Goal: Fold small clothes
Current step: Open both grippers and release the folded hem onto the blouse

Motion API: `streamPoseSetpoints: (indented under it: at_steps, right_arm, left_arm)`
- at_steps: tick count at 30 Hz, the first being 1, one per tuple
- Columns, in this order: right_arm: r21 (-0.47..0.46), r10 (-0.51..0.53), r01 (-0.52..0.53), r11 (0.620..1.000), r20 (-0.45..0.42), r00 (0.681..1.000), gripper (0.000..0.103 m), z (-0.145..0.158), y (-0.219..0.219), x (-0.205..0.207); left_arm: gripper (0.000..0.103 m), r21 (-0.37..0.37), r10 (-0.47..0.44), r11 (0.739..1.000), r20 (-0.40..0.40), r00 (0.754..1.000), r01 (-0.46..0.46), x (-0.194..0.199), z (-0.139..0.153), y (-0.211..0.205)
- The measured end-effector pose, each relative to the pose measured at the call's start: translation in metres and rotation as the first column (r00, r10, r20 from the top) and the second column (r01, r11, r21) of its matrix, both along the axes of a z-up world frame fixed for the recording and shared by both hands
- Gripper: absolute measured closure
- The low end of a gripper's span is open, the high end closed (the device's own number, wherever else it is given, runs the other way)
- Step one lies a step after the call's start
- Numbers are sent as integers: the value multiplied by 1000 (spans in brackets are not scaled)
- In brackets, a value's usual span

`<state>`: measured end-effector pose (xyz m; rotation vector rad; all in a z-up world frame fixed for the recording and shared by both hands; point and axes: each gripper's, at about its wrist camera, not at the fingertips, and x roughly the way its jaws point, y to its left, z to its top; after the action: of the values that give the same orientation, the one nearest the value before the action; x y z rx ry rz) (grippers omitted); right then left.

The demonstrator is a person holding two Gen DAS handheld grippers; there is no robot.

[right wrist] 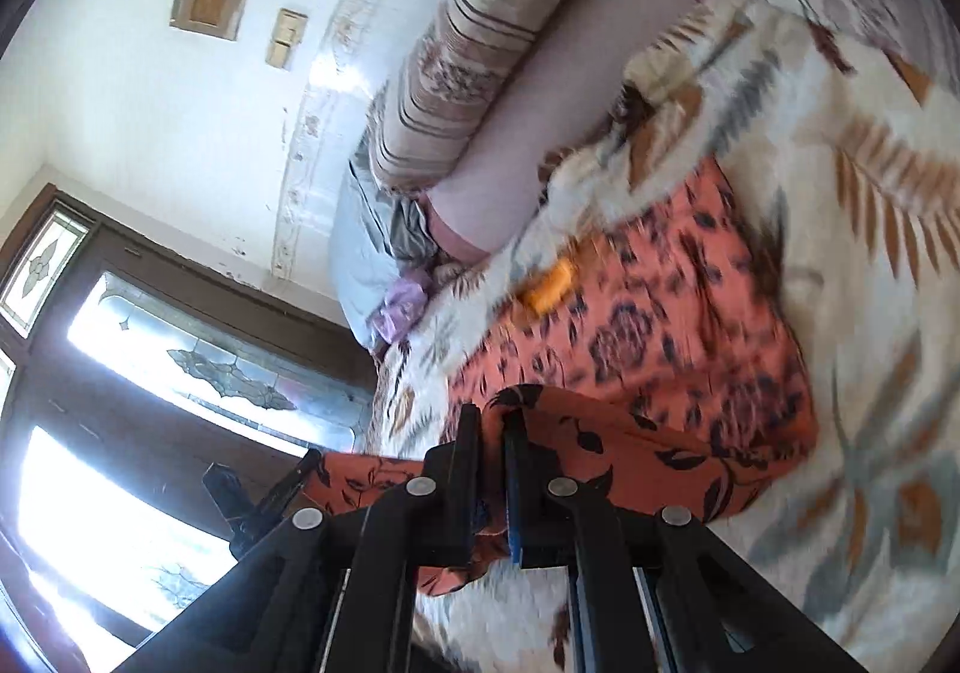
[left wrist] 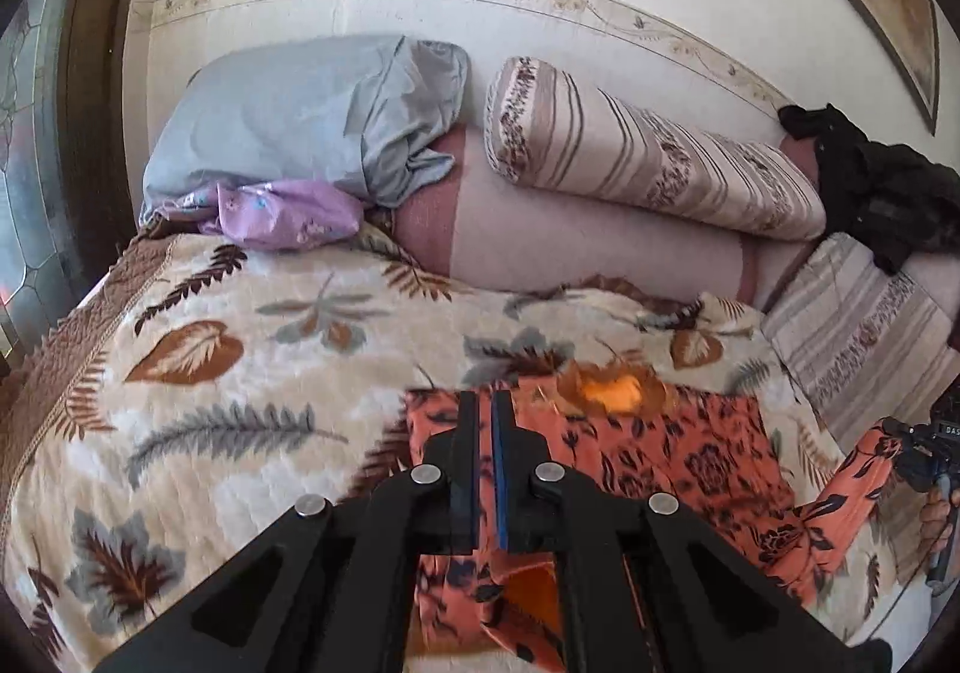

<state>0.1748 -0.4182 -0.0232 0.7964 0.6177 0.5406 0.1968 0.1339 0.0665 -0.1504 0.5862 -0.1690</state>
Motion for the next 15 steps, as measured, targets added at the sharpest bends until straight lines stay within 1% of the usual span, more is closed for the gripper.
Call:
streamPoseSetpoints:
  at_steps: [1, 2, 4, 5, 6, 7, 8, 9, 10, 11, 12, 13, 14, 15]
  right_arm:
    - [-13, -19, 20, 1000, 12, 1000, 96, 7, -3, 22]
    - [-35, -38, 38, 999, 14, 999, 96, 10, -4, 44]
    - [-71, -77, 76, 995, -6, 997, 96, 4, -8, 90]
    - [-100, -80, 77, 992, -23, 997, 96, -6, -7, 115]
    - [-121, -95, 88, 989, -60, 994, 96, -22, -8, 141]
    - [-118, -135, 120, 986, -128, 982, 92, -45, -12, 162]
    - [-111, -161, 142, 984, -190, 968, 92, -71, -17, 174]
    - [-95, -179, 159, 983, -251, 951, 92, -96, -21, 184]
    - [-98, -205, 184, 978, -280, 938, 91, -109, -23, 186]
    - [-108, -222, 199, 974, -279, 934, 90, -118, -23, 182]
    - [-113, -216, 194, 975, -248, 944, 85, -120, -22, 176]
    - [-133, -213, 187, 973, -219, 952, 70, -119, -20, 168]
    - [-149, -211, 183, 972, -202, 956, 58, -114, -20, 158]
    - [-161, -214, 185, 969, -184, 959, 30, -108, -20, 148]
  left_arm:
    - [100, -15, 22, 1000, 0, 1000, -22, 21, -1, 1]
    - [100, -10, 42, 999, -2, 999, -42, 41, -4, 0]
    - [100, -1, 85, 996, -20, 996, -85, 82, -20, -4]
    - [100, 21, 94, 995, -38, 995, -93, 103, -33, -8]
    - [100, 53, 112, 993, -70, 991, -108, 121, -49, -13]
    - [100, 77, 148, 987, -112, 983, -140, 137, -67, -14]
    - [100, 85, 163, 985, -157, 974, -151, 146, -83, -14]
    - [100, 81, 163, 986, -208, 964, -149, 151, -96, -12]
    - [100, 64, 157, 987, -244, 957, -146, 149, -104, -9]
    - [95, 42, 152, 988, -253, 955, -146, 141, -109, -4]
    - [80, 42, 149, 989, -248, 957, -143, 130, -111, -1]
    - [69, 60, 151, 988, -231, 961, -141, 118, -109, 3]
    - [48, 78, 162, 986, -195, 967, -150, 102, -107, 8]
    - [38, 94, 179, 982, -154, 972, -166, 88, -103, 12]
